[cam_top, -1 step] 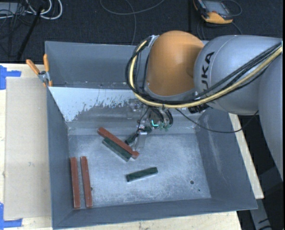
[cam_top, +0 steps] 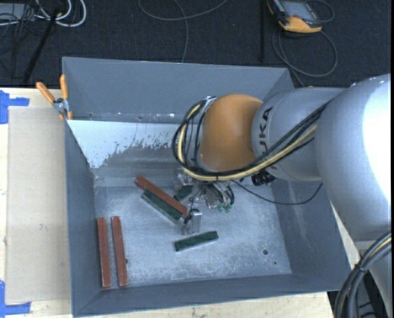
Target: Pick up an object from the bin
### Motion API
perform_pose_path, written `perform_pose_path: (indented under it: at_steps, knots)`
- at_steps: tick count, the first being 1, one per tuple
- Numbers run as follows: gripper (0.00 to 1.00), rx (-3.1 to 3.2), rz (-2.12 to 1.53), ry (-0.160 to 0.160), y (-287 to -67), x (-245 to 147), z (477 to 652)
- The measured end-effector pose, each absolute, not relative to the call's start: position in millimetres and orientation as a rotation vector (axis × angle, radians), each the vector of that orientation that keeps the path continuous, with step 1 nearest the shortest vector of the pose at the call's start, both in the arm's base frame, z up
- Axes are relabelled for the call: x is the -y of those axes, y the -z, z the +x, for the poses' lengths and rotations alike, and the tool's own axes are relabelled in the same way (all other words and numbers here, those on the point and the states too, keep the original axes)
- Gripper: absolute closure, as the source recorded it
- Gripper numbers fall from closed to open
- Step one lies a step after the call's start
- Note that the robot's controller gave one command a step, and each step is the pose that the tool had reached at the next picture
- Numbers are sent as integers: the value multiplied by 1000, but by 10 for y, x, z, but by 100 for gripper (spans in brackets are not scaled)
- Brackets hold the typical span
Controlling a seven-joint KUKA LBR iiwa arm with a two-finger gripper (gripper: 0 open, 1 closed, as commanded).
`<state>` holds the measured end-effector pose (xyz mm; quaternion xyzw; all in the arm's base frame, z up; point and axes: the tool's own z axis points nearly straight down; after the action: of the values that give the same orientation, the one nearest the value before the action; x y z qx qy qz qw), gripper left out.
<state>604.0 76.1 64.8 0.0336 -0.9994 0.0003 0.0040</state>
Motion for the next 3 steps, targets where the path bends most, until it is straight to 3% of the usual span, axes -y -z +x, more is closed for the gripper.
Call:
perform_pose_path:
  at_steps: [1, 2, 3]
  knots:
    - [0, 3143, 66, 5, -1015, -1215, 5916]
    - [0, 3130, -276, 0, -1036, -1098, 5955]
    - [0, 3098, -495, -1, -683, -1033, 5980]
